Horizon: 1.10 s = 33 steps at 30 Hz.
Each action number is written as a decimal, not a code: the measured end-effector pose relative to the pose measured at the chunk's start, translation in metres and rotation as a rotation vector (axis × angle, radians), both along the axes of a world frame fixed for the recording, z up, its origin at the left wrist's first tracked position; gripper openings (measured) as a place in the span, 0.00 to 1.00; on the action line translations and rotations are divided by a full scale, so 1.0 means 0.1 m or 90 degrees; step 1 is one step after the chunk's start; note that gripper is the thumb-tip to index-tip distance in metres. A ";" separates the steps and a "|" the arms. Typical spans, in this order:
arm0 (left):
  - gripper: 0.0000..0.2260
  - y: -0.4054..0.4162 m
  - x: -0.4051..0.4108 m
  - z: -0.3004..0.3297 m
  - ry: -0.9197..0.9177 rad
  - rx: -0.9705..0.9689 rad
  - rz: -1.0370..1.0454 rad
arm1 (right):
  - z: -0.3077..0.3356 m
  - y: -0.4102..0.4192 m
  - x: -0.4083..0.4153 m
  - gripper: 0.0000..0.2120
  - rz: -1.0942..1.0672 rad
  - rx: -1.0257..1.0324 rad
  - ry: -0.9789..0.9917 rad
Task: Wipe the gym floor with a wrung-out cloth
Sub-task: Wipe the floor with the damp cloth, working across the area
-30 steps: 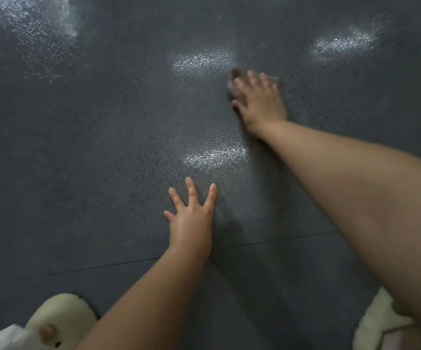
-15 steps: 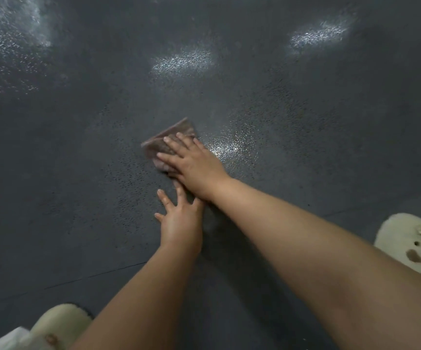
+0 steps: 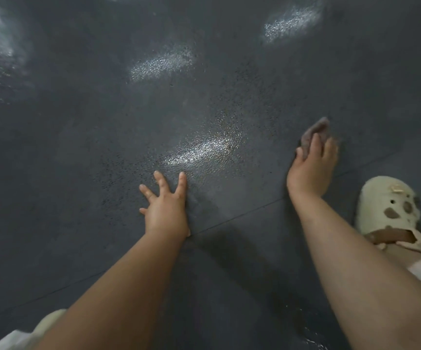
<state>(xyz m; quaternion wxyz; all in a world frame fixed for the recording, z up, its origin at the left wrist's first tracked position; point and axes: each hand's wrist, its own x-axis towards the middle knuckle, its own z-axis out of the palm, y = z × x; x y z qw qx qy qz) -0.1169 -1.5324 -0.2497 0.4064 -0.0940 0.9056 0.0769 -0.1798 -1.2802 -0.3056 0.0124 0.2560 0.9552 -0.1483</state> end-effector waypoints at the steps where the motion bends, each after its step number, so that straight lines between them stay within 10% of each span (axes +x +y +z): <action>1: 0.53 0.00 0.00 0.00 0.001 0.001 0.000 | -0.02 -0.13 0.12 0.22 -0.022 -0.012 0.017; 13: 0.53 -0.01 0.00 0.02 0.006 0.003 -0.013 | -0.11 -1.08 0.93 0.20 0.554 -0.001 0.088; 22: 0.43 -0.28 0.18 0.06 0.044 0.116 0.006 | 0.09 -1.53 0.94 0.21 0.261 -0.121 -0.022; 30: 0.35 -1.12 0.69 0.10 0.068 0.036 0.114 | 0.25 -2.44 1.42 0.26 0.761 -0.130 -0.171; 33: 0.38 -1.36 0.87 0.05 0.065 -0.007 0.123 | 0.20 -2.27 1.17 0.25 0.744 -0.110 -0.150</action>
